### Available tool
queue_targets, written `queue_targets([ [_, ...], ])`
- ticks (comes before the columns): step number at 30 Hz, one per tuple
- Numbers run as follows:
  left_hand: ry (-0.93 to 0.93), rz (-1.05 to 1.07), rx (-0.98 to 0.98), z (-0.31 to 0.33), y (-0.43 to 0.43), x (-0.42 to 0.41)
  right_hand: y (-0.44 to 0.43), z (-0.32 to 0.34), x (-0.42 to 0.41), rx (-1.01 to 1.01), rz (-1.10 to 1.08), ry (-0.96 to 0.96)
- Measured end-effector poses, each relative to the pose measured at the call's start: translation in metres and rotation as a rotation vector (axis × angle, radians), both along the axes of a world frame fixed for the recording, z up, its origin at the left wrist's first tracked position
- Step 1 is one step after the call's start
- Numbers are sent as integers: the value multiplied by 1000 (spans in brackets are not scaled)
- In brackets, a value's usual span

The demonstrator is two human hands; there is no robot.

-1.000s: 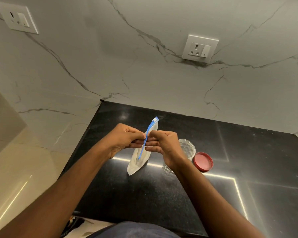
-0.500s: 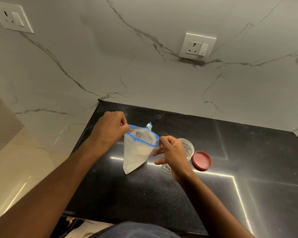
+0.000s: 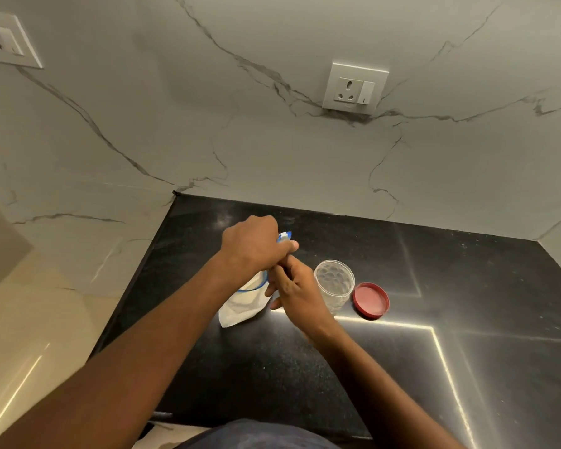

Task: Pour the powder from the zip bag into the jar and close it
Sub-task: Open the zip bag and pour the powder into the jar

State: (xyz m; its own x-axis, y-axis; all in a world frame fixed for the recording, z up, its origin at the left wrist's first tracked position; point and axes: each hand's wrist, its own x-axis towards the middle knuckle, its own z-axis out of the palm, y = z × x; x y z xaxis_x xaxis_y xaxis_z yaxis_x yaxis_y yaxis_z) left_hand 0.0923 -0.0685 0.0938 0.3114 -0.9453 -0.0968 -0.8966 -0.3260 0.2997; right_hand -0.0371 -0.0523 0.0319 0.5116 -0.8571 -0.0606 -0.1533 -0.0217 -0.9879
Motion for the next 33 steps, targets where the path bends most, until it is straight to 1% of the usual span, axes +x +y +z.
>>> queue_targets([
  [3, 47, 42, -105, -2, -6, 3, -2, 2, -1, -26, -14, 7],
  [7, 216, 23, -193, 9, -1, 16, -14, 13, -18, -60, -66, -57],
  [10, 325, -25, -336, 39, 8, 20, -31, 21, -38, -77, -182, -114],
  [12, 413, -79, -455, 65, 11, 17, -42, 25, -49, -104, -266, -108],
  [15, 458, -163, -555, 103, 8, 5, -60, 30, -63, -110, -439, -77],
  [16, 470, -189, -575, 113, 5, -1, -65, 32, -67, -74, -486, -69],
  [18, 484, -237, -603, 128, -2, -15, -71, 38, -78, 84, -522, -88],
  [20, 480, -281, -616, 136, -9, -31, -71, 42, -89, 251, -517, -160],
  [25, 564, -328, -633, 131, -20, -62, -61, 50, -120, 488, -622, -357],
  [27, 635, -331, -627, 125, -21, -71, -57, 51, -137, 545, -667, -384],
  [31, 740, -334, -610, 110, -23, -91, -46, 49, -171, 574, -683, -378],
  [33, 801, -350, -594, 103, -24, -100, -42, 48, -184, 595, -683, -443],
])
